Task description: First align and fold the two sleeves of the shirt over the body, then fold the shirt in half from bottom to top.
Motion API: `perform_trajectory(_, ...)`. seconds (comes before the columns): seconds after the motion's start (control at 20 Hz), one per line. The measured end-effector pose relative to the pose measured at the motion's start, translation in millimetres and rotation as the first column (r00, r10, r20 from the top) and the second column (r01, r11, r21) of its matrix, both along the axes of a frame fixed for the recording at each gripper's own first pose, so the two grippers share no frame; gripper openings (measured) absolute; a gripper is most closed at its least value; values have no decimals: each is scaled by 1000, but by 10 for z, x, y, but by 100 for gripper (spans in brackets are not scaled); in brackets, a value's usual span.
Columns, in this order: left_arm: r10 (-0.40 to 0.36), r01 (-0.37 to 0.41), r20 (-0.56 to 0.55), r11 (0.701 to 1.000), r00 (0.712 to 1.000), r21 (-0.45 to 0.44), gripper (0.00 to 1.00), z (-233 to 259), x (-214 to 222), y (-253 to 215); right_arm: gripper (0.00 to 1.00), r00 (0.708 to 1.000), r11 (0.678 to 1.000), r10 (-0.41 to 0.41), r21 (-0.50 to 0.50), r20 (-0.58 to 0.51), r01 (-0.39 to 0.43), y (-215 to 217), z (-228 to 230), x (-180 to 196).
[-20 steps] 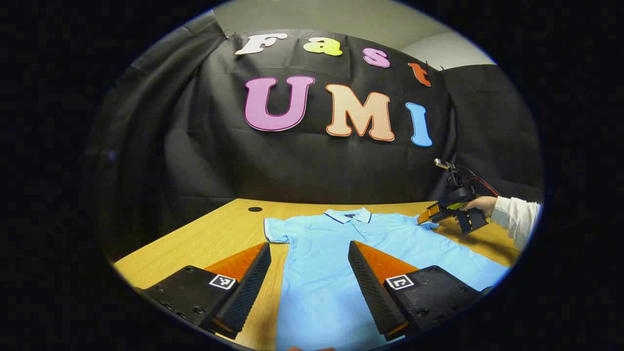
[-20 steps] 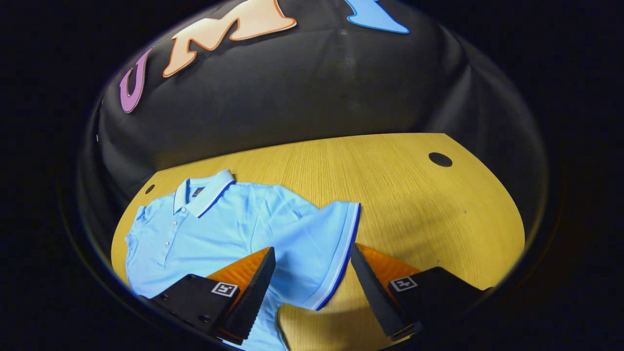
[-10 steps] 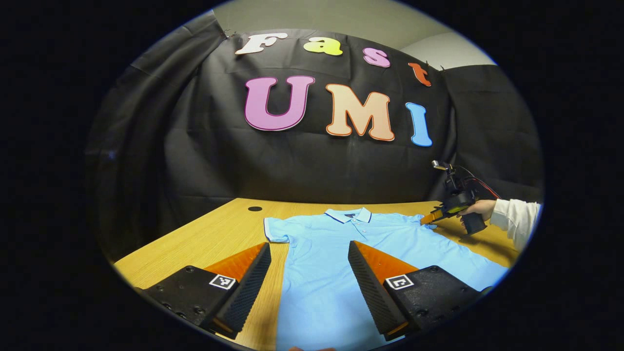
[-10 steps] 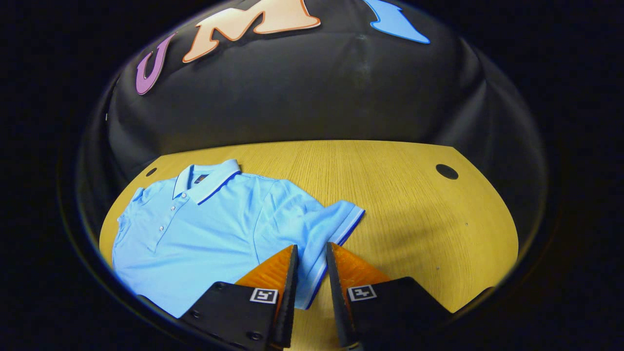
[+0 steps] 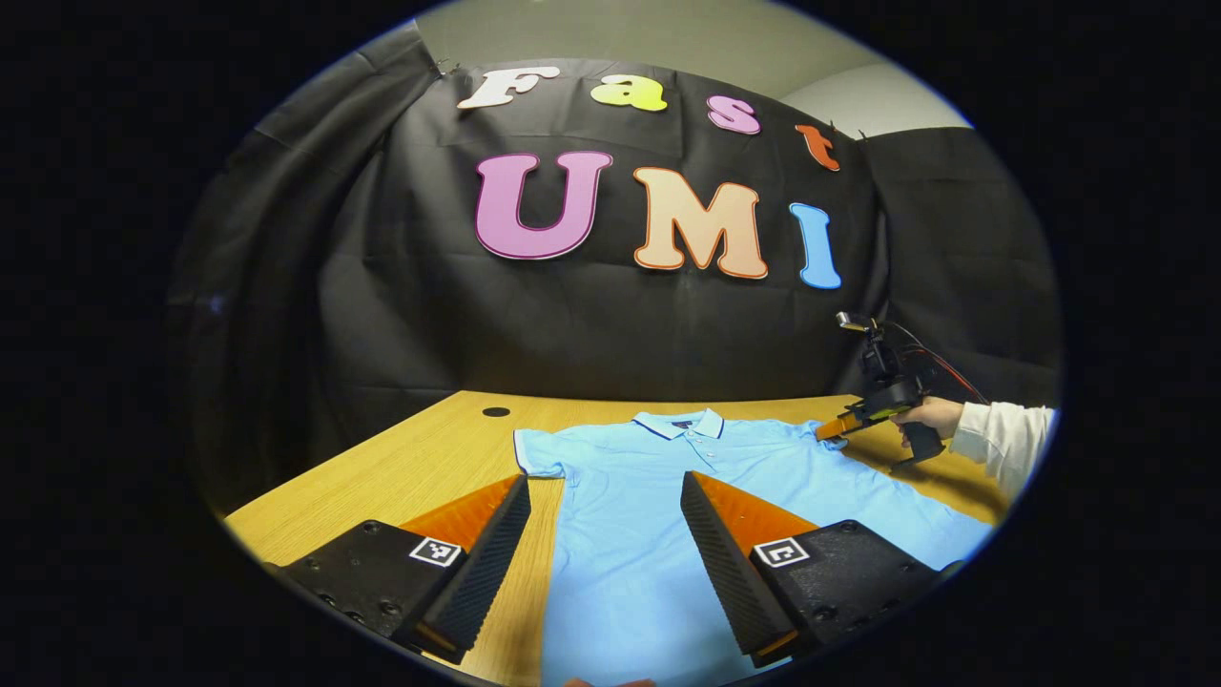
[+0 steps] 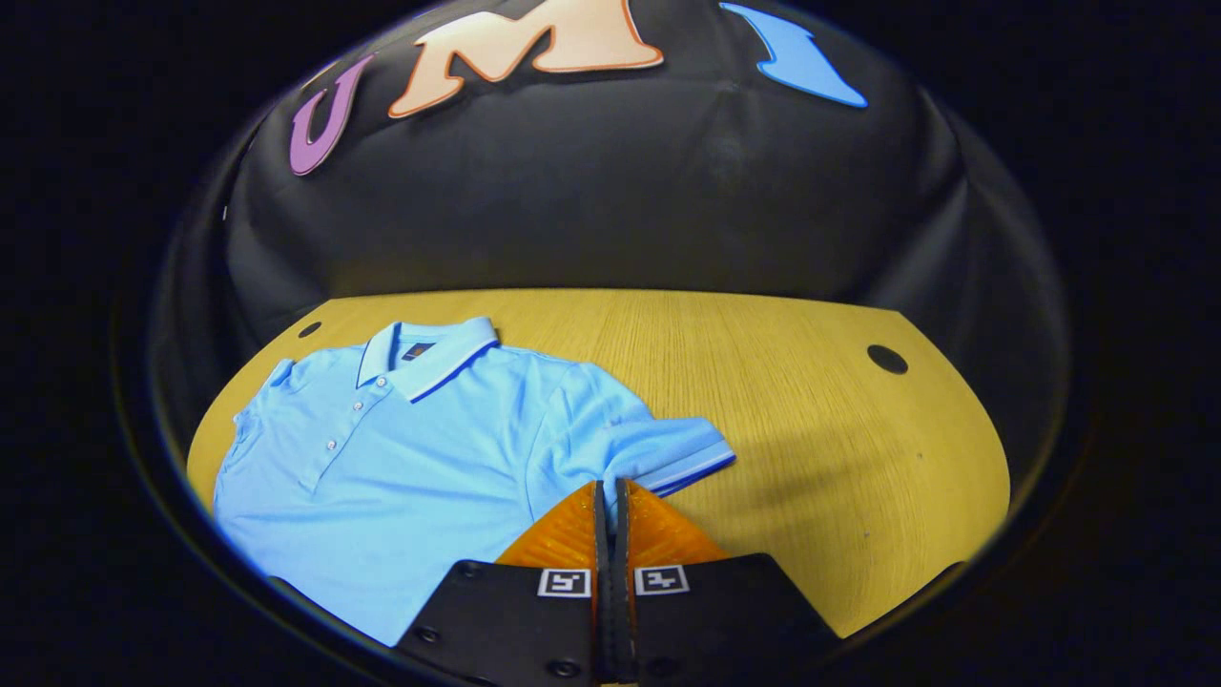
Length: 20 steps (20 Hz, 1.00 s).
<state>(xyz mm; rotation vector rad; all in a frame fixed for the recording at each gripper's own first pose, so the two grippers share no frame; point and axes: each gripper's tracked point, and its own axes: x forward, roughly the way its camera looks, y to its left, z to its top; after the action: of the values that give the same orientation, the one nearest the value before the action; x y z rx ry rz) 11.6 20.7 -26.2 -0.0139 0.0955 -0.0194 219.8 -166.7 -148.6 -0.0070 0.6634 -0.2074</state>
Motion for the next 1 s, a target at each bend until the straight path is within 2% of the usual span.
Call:
perform_trajectory(0.1,2,-2,2,1000,1000,4,95,6,0,12,2,998,1000,5,21,62,-6,125,178,101)
perform_trajectory(0.25,8,-8,0,1000,1000,7,95,-8,2,44,2,987,987,26,152,156,-49,499,430,231)
perform_trajectory(0.45,12,-12,-1,1000,1000,-4,95,1,-1,70,2,971,918,81,362,226,-161,1094,560,319)
perform_trajectory(0.55,16,-16,4,1000,1000,1,95,31,-7,76,2,963,909,127,361,236,-208,1266,496,347)
perform_trajectory(0.8,15,-16,12,1000,1000,7,95,44,-3,82,3,941,906,272,275,202,-321,1729,287,311)
perform_trajectory(0.85,14,-14,8,1000,1000,5,95,27,1,82,6,937,906,293,259,190,-336,1811,232,299)
perform_trajectory(0.9,14,-14,5,1000,1000,3,95,21,2,79,14,933,902,311,255,180,-350,1882,185,290)
perform_trajectory(1.0,18,-18,6,1000,1000,4,95,33,-3,105,20,925,879,340,292,172,-378,2035,158,220)
